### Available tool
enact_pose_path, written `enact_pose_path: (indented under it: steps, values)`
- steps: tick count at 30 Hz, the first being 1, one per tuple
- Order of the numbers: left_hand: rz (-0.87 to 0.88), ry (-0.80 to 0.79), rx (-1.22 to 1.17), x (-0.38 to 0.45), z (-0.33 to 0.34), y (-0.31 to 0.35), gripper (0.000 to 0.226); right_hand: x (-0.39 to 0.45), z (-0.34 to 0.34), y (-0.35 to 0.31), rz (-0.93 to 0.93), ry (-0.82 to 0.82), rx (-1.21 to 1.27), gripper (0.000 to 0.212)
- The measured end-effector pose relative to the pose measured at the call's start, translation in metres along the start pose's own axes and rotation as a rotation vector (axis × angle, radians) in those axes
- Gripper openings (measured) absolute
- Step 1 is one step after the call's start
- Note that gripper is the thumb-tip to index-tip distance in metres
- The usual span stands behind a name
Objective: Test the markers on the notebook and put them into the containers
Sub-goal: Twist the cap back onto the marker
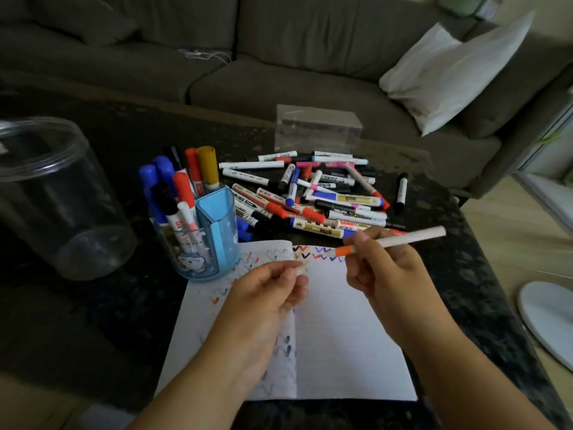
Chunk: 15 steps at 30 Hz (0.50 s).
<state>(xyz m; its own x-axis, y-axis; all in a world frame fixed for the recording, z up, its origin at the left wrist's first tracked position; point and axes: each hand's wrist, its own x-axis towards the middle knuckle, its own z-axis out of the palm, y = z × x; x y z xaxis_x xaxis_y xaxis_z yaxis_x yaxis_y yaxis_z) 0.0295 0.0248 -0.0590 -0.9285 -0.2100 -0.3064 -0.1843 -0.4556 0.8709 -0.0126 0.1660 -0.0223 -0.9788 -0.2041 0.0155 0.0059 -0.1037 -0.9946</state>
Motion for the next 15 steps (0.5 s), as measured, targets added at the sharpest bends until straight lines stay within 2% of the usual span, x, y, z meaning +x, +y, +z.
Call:
enact_pose_path:
  steps: [8,15]
  values:
    - [-0.050,-0.063,-0.113,-0.013,0.002,0.013,0.023,-0.019,0.005,-0.009,-0.106,0.004,-0.173,0.017]
    - [-0.005,-0.122,0.009,-0.019,0.002,0.017,0.022,-0.020,0.010,-0.007,-0.102,-0.014,-0.266,0.016]
